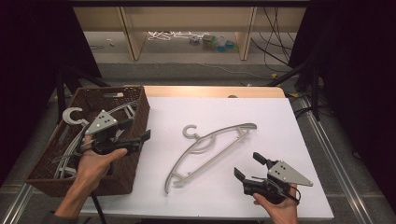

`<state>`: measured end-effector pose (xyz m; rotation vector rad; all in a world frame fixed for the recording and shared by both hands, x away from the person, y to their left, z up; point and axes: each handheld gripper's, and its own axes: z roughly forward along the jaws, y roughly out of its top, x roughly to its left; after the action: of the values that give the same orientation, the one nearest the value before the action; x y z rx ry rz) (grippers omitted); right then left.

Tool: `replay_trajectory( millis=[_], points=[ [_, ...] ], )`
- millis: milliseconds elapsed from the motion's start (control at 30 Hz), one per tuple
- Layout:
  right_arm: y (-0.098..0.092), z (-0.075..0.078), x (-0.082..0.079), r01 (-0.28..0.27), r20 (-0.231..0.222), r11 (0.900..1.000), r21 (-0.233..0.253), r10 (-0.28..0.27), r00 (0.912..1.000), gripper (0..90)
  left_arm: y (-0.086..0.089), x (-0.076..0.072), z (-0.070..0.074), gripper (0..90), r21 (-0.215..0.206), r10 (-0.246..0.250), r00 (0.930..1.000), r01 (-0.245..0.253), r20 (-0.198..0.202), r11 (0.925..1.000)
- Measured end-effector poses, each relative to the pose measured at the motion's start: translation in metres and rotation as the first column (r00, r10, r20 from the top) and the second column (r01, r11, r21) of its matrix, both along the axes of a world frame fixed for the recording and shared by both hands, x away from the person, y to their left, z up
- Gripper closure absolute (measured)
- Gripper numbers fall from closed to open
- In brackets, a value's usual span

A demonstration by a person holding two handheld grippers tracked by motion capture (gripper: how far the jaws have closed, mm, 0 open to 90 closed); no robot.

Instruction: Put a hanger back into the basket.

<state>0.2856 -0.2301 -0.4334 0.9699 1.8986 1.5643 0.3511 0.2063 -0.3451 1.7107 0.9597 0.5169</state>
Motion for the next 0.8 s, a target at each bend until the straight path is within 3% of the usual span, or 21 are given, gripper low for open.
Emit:
replay_trajectory(
  millis=[200,300,333,367,400,433,500,533,567,633,667,700,767,800],
  points=[
    [0.000,0.001,-0.001,0.002,-0.002,1.000,0.007,-0.002,1.0000,15.8,-0.014,0.001,-0.003,20.8,-0.006,-0.027,0.9996,0.027,0.004,0.9996],
    [0.001,0.000,0.001,0.002,0.035,1.000,0.000,-0.002,0.9994,15.8,-0.023,0.001,-0.008,20.8,0.007,-0.045,0.9990,0.045,-0.001,0.9990],
    [0.000,0.000,0.001,0.001,0.034,1.000,-0.002,-0.001,0.9994,15.8,-0.028,0.002,-0.011,20.8,0.011,-0.053,0.9986,0.053,-0.003,0.9985],
    [0.001,0.001,-0.001,-0.005,-0.004,1.000,0.009,0.005,1.0000,15.8,-0.031,0.003,-0.013,20.8,0.013,-0.057,0.9983,0.058,-0.009,0.9983],
    [0.001,0.001,-0.001,-0.005,-0.004,1.000,0.009,0.005,1.0000,15.8,-0.031,0.003,-0.013,20.7,0.013,-0.057,0.9983,0.058,-0.009,0.9983],
    [0.000,0.000,0.001,-0.004,0.033,1.000,-0.005,0.004,0.9994,15.8,-0.034,0.003,-0.016,20.7,0.012,-0.061,0.9980,0.061,-0.017,0.9981],
    [0.001,0.000,0.000,-0.012,0.015,1.000,0.005,0.012,0.9998,15.8,-0.039,0.005,-0.020,20.7,0.037,-0.072,0.9973,0.072,-0.017,0.9967],
    [0.000,0.000,0.001,-0.001,0.031,1.000,0.000,0.001,0.9995,15.8,-0.043,0.008,-0.023,20.7,0.056,-0.095,0.9955,0.094,0.003,0.9940],
    [0.000,0.001,0.000,0.001,0.031,1.000,-0.008,-0.001,0.9995,15.8,-0.047,0.006,-0.025,20.6,0.043,-0.090,0.9957,0.091,-0.024,0.9949],
    [0.001,0.000,0.001,0.000,0.040,1.000,0.003,0.000,0.9992,15.8,-0.053,0.006,-0.028,20.6,0.046,-0.098,0.9947,0.099,-0.032,0.9940],
    [0.001,0.000,0.001,0.002,0.038,1.000,-0.001,-0.002,0.9993,15.8,-0.053,0.006,-0.028,20.5,0.046,-0.098,0.9947,0.099,-0.032,0.9940],
    [-0.001,0.001,0.000,0.003,0.024,1.000,-0.018,-0.003,0.9997,15.8,-0.057,0.009,-0.030,20.4,0.075,-0.115,0.9933,0.115,-0.007,0.9905],
    [0.000,0.001,0.000,-0.002,0.037,1.000,-0.007,0.002,0.9993,15.8,-0.061,0.007,-0.032,20.4,0.055,-0.109,0.9937,0.110,-0.026,0.9924],
    [0.000,0.002,-0.001,0.000,0.014,1.000,-0.007,0.000,0.9999,15.8,-0.062,0.007,-0.034,20.3,0.063,-0.119,0.9927,0.120,-0.021,0.9907]
  ],
)
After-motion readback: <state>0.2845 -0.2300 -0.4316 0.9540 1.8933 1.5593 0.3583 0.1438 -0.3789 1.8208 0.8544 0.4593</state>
